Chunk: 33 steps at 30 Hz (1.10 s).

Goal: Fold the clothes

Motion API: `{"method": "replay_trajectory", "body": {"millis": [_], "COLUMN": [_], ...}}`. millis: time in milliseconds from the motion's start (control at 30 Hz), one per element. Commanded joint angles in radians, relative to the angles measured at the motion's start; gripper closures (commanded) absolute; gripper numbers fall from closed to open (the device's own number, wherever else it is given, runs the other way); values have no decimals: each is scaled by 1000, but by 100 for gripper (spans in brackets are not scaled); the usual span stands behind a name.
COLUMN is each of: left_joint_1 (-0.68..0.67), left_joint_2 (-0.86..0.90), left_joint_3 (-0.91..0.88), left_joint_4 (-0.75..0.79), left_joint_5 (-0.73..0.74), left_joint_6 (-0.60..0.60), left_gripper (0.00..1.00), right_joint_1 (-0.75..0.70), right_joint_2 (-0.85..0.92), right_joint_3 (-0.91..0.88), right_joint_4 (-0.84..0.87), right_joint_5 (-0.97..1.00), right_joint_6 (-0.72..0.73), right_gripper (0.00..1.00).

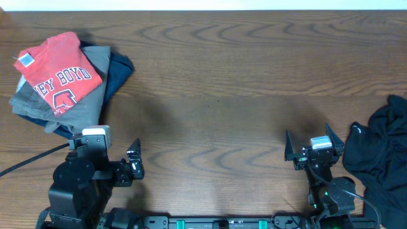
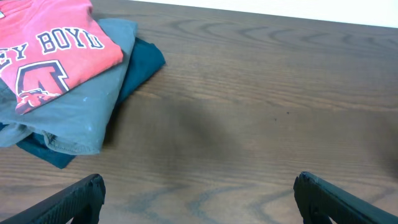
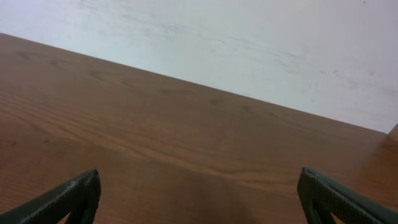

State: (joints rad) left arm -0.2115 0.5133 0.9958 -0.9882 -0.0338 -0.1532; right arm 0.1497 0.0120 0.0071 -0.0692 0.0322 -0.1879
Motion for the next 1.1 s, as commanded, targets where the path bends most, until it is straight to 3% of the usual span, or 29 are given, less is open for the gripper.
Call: {"method": "replay_trajectory", "body": {"millis": [0, 800, 1067], "left_joint_1": [-2, -2, 137], "left_joint_2": [-3, -4, -53], "left_joint_3": [-1, -1, -55], "left_joint_4": [-5, -5, -53], "left_joint_5": [-12, -12, -5], "left_joint_6": [-1, -1, 0], "left_gripper": [2, 2, 2], "right_joint_1": [-9, -9, -9], "right_joint_2": [-7, -7, -7], "right_joint_3": [-2, -2, -2], "right_joint_4": [-5, -5, -5], "right_joint_5": [-14, -14, -14], "right_joint_6": [7, 7, 8], "right_gripper": [1, 1, 1]}}
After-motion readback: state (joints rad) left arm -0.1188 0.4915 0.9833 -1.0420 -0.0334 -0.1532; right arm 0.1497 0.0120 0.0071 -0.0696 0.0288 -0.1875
